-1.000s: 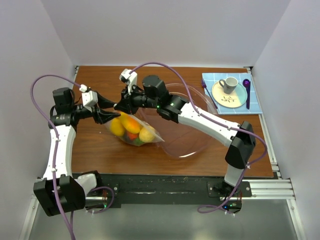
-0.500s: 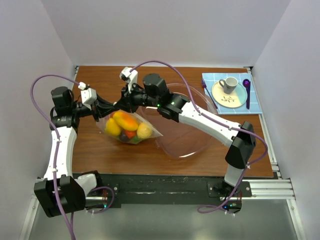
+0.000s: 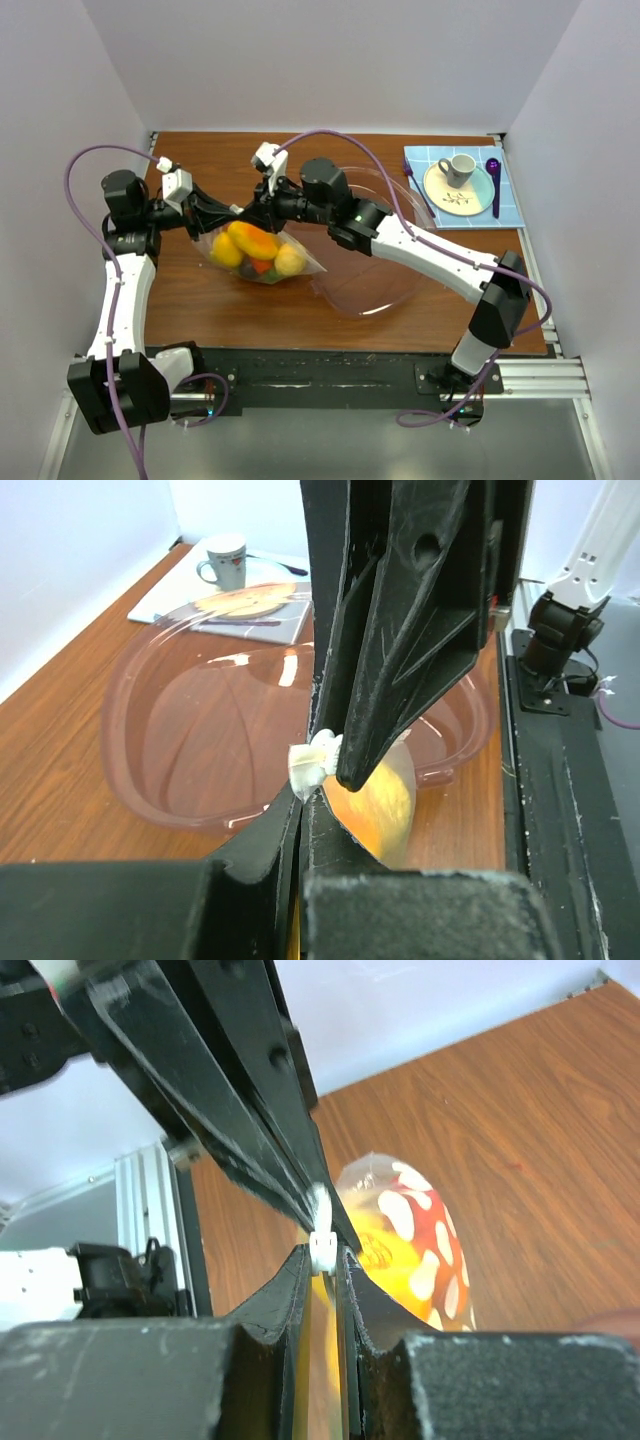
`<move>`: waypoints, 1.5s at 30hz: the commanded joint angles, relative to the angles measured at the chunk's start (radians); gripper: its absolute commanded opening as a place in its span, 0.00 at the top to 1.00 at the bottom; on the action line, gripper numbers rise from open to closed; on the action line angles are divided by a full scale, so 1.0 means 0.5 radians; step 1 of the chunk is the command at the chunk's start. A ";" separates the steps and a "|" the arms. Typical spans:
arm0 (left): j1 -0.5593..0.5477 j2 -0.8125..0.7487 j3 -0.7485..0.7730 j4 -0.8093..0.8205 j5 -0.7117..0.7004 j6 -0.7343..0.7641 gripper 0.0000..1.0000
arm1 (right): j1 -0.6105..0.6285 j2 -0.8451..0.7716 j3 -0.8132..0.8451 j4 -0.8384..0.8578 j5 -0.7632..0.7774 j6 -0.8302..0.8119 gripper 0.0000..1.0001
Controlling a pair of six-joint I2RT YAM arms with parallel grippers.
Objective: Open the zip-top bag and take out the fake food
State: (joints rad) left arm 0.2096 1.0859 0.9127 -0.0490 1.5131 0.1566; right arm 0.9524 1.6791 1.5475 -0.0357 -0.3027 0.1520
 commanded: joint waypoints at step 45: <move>0.535 -0.411 -0.669 2.074 0.388 -1.565 1.00 | -0.076 -0.318 -0.466 -0.021 0.612 0.309 0.55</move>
State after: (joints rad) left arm 0.4706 0.9138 0.5774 0.9268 1.5158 -0.5690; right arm 0.9154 1.5043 1.2518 -0.1318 -0.0158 0.2363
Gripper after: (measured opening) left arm 0.016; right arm 0.576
